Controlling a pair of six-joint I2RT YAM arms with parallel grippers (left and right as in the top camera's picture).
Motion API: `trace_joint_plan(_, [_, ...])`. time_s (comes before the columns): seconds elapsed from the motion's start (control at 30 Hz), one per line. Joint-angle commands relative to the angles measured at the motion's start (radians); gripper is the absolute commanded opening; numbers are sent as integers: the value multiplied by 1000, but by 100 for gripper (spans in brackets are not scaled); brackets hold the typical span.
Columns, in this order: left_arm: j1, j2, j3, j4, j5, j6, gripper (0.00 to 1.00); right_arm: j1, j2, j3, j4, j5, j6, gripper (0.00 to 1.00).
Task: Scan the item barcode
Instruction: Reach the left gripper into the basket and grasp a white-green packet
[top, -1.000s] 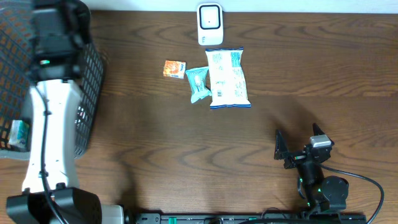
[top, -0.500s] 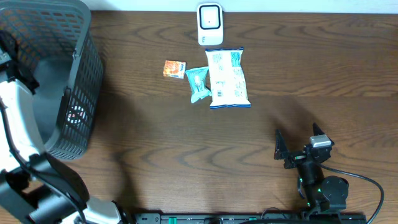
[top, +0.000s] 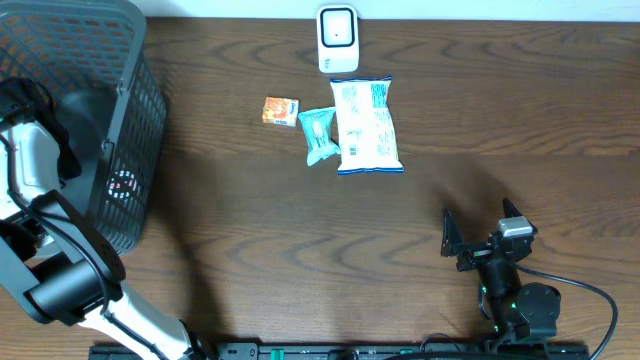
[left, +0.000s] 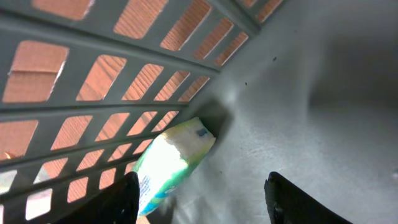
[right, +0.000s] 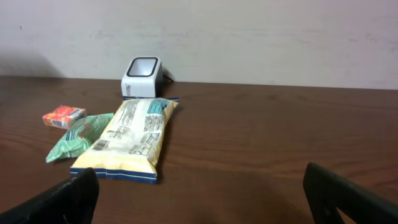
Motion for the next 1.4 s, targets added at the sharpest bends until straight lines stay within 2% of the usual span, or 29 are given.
trace_joint_plan(0.0, [5, 10, -8, -3, -59, 88, 64, 6, -6, -2, -4, -6, 6, 99])
trace_joint_plan(0.1, [11, 10, -8, -9, -109, 108, 63, 6, -6, -2, -4, -6, 6, 99])
trace_joint_plan(0.57, [82, 10, -72, 3, -108, 125, 64, 6, -6, -2, -4, -6, 6, 99])
trace_joint_plan(0.8, [83, 10, -90, 39, 23, 142, 64, 6, -6, -2, -4, -6, 6, 99])
trace_joint_plan(1.37, [122, 12, -113, 53, 23, 143, 63, 6, -6, -2, -4, -6, 6, 99])
